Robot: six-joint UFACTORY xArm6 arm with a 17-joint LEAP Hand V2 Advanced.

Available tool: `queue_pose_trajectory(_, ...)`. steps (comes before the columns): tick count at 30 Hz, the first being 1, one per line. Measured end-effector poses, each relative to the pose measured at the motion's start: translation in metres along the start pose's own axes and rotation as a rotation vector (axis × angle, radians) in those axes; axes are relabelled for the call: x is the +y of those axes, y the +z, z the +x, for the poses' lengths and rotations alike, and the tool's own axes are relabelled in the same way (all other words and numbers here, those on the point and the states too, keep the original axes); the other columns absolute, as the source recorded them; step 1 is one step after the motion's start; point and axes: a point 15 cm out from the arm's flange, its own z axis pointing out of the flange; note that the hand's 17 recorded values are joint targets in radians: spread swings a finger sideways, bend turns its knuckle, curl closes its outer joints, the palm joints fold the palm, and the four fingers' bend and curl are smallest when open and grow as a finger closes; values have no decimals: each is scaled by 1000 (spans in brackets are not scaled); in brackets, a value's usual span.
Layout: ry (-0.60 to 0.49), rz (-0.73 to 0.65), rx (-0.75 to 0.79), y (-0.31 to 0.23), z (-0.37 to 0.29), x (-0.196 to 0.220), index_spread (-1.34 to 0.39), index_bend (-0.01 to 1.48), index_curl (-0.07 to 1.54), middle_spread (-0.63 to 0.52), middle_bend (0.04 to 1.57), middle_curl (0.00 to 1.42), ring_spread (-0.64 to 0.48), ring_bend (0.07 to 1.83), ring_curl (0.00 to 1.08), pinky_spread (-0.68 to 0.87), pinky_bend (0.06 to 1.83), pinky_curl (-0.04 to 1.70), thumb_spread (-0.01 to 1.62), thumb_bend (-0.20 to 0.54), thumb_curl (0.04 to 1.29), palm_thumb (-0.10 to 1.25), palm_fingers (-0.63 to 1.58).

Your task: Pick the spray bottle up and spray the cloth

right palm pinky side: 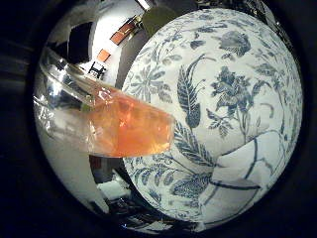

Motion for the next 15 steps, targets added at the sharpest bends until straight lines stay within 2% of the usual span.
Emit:
queue_pose_trajectory(3,-1,-12,3,3,4,3,-203,1125,721,-89,1340,599,-201,1327,704,-258,1035,1121,1063,-20,599,944,1179)
queue_pose_trajectory(7,-7,-22,5,4,6,6,-233,993,694,-88,1295,584,-195,1309,659,-298,1017,1016,1020,-29,585,900,1152)
queue_pose_trajectory(11,-27,-75,-25,7,-4,16,-296,712,651,-127,1156,544,-213,1241,596,-394,1015,881,942,-29,572,876,1037)
queue_pose_trajectory(13,-54,-115,-32,7,-9,21,-328,528,640,-161,1037,526,-243,1236,585,-449,1025,849,906,-29,567,864,825)
queue_pose_trajectory(15,-83,-162,-27,6,-11,27,-378,399,610,-205,932,506,-265,1228,563,-484,1008,803,908,-33,554,845,707)
